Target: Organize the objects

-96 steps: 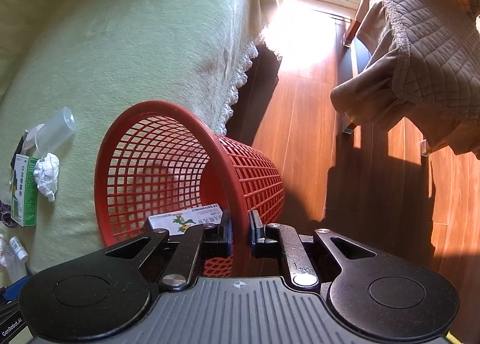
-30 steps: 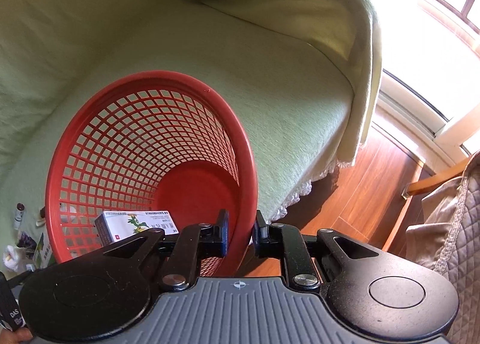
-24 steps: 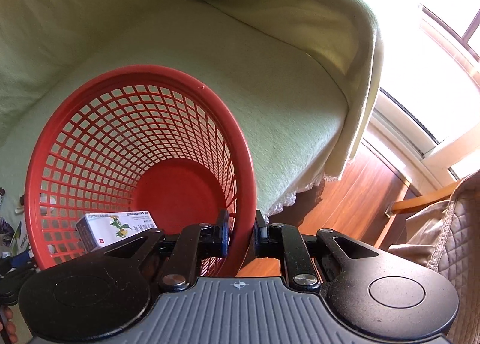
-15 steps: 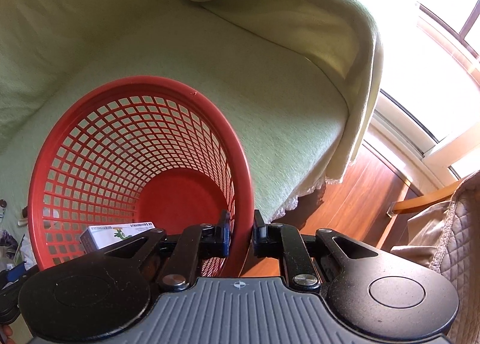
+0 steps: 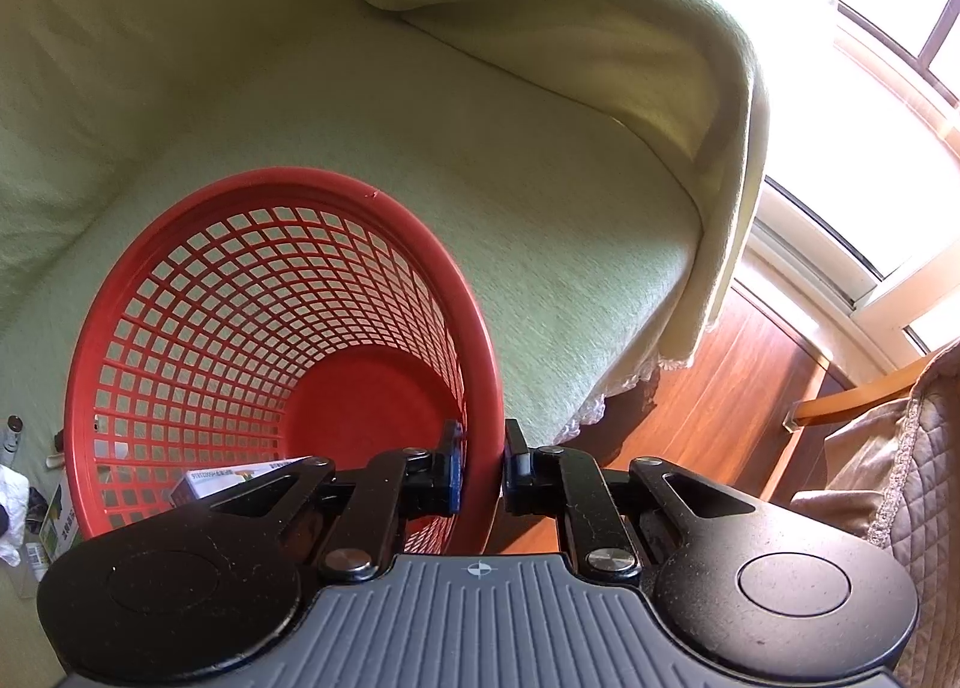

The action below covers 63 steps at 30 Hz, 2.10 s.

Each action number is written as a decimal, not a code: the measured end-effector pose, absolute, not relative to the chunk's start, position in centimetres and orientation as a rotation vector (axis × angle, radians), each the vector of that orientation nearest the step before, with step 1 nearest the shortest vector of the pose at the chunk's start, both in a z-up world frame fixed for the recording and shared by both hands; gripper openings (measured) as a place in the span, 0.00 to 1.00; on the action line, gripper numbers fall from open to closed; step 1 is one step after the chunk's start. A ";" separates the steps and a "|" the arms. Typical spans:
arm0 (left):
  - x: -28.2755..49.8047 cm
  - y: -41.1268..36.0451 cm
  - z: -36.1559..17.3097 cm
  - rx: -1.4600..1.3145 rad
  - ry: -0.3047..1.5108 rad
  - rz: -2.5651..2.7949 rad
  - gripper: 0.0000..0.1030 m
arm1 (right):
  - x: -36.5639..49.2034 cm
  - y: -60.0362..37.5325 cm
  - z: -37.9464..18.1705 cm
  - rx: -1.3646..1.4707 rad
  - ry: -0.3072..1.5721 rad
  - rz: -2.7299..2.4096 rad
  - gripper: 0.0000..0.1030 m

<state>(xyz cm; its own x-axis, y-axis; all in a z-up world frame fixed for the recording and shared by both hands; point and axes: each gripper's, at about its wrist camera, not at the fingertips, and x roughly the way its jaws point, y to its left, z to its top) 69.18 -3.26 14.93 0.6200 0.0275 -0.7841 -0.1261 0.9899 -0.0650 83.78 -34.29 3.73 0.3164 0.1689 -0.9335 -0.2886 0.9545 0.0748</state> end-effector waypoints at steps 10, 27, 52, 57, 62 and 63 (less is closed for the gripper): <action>73.0 -10.3 18.9 -0.138 0.812 -0.178 0.35 | 83.2 -34.0 4.2 -0.093 1.207 0.317 0.09; 72.9 -6.2 14.5 -0.078 1.029 0.032 0.35 | 84.1 -35.3 2.5 0.059 1.304 0.322 0.08; 67.9 5.1 10.3 -0.104 1.148 0.284 0.37 | 82.4 -32.0 3.0 0.049 1.321 0.413 0.39; 67.3 5.2 9.5 -0.110 1.168 0.273 0.38 | 80.7 -34.5 2.7 0.125 1.342 0.354 0.49; 66.7 5.2 9.1 -0.115 1.175 0.265 0.38 | 79.1 -37.3 2.7 0.195 1.357 0.284 0.48; 66.6 5.1 9.0 -0.116 1.176 0.263 0.39 | 78.7 -37.7 2.7 0.227 1.360 0.279 0.48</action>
